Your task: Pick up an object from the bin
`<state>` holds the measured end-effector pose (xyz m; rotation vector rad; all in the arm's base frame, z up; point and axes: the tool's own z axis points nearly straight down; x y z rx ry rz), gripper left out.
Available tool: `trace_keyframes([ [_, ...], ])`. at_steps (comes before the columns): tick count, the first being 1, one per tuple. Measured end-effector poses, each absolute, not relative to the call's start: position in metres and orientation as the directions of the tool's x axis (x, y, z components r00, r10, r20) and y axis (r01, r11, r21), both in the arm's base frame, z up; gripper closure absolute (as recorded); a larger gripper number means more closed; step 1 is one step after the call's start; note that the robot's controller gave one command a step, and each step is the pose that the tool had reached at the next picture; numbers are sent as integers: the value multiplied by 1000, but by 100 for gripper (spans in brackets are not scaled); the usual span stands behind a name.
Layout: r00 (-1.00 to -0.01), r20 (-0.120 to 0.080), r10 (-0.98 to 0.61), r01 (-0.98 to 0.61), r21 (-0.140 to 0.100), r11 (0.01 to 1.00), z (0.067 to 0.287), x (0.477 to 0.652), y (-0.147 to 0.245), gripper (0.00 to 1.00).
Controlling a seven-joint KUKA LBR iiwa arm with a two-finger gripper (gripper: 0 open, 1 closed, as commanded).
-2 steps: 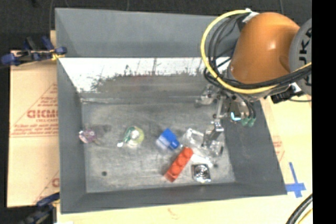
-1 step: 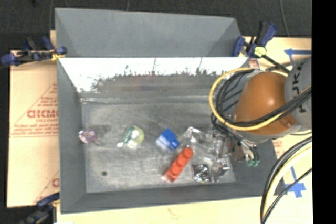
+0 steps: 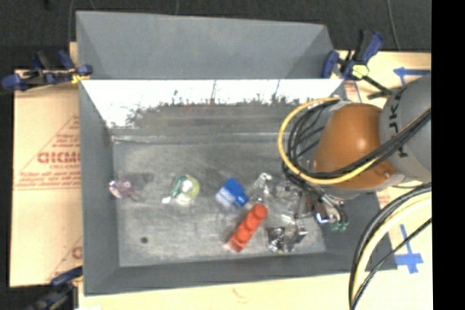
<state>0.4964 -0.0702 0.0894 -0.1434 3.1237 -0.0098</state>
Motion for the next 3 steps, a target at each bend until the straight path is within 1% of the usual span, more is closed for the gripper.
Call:
trace_keyframes([
  [1,-990,-38,-138,-138,-4,990,86,511,-35,0],
  [2,-989,-41,-141,-141,-6,990,87,512,-34,100],
  [3,-985,-9,-170,-170,-5,986,221,522,-64,100],
])
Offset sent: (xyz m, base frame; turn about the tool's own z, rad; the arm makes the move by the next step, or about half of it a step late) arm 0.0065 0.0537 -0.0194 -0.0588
